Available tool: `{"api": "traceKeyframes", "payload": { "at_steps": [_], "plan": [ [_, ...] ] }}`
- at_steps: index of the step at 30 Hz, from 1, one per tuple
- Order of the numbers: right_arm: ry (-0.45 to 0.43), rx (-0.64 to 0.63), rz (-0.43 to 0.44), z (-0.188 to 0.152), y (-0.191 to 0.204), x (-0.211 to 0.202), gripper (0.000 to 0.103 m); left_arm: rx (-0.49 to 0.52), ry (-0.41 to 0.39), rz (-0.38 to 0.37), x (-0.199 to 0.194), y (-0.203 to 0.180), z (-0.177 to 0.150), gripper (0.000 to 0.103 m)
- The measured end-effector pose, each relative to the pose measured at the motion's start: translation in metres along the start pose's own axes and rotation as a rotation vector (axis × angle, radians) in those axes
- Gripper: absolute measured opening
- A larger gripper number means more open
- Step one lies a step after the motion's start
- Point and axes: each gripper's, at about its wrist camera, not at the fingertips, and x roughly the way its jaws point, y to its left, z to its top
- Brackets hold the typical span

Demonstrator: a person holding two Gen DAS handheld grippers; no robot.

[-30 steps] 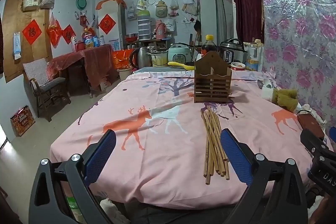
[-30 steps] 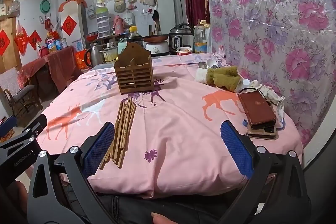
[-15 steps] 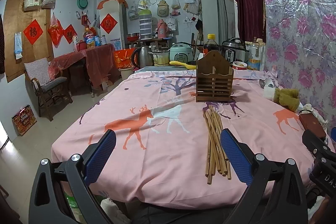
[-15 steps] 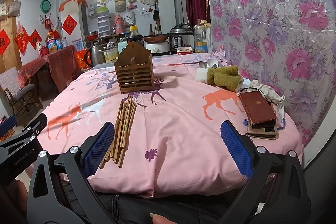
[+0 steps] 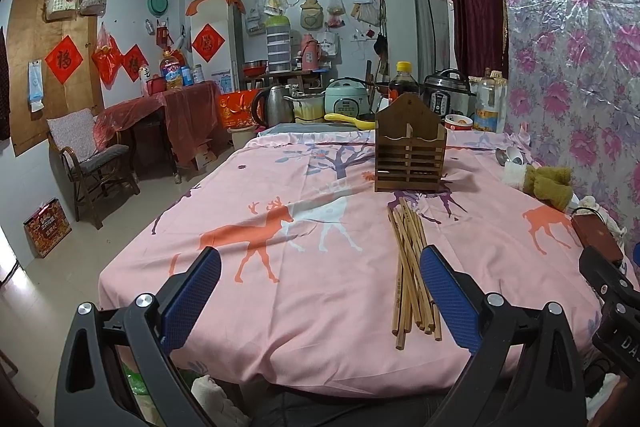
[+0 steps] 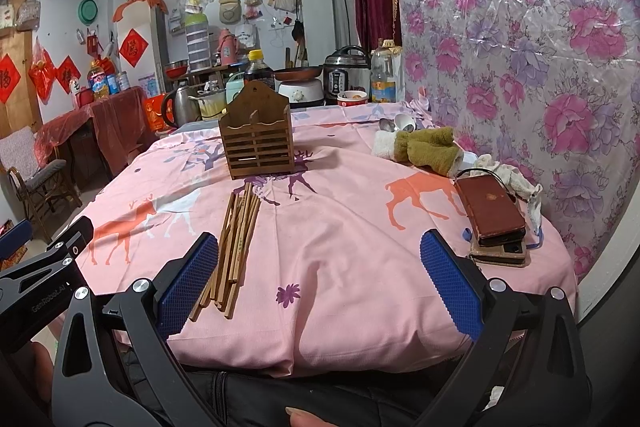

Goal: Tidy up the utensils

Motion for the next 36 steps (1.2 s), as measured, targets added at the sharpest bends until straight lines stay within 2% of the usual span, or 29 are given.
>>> {"api": "traceKeyframes", "payload": {
  "at_steps": [36],
  "plan": [
    [-0.002,-0.006,-0.001,-0.0008,0.0021,-0.0004,0.097,-0.001,0.004,0.002,0.0006,0.0010,-0.0011,0.098]
  ]
}}
